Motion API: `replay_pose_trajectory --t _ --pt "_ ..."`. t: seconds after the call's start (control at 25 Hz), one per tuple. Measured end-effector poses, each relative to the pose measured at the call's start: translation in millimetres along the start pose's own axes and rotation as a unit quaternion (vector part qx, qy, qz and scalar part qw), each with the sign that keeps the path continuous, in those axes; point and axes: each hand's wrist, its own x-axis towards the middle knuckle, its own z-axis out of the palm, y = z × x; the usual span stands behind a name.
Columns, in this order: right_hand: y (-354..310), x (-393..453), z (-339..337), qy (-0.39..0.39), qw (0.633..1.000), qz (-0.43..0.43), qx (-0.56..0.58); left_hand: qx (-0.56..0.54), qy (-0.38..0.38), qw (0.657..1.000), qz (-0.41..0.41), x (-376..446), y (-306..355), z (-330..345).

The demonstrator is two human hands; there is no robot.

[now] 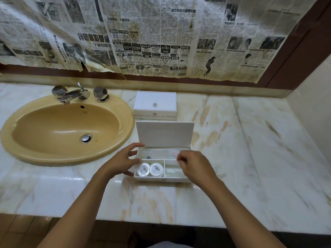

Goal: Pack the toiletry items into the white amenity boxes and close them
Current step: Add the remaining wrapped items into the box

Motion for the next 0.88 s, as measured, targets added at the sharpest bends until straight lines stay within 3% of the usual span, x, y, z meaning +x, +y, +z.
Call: replay_pose_trajectory --t 0.28,0.48,0.68,0.8,0.88 --pt "-1.9 -3.4 35.2 -0.063 0.990 0.030 -0.121 -0.001 0.000 1.000 0.000 -1.1 0.1 1.0" --pt "-4.7 1.1 35.2 -0.070 0.993 0.031 -0.090 0.001 0.000 1.000 -0.001 -0.9 -1.7 0.5" --pt "1.0 1.4 43.0 -0.148 0.987 0.038 -0.042 0.002 0.001 1.000 -0.003 -1.1 -1.5 0.8" --pt "-1.4 0.3 34.1 -0.130 0.991 0.028 -0.032 0.001 0.001 1.000 -0.003 -1.4 -1.5 0.6" --pt "-2.6 1.1 20.5 -0.073 0.997 0.013 -0.015 -0.001 -0.001 1.000 -0.004 -0.8 -1.6 0.4"
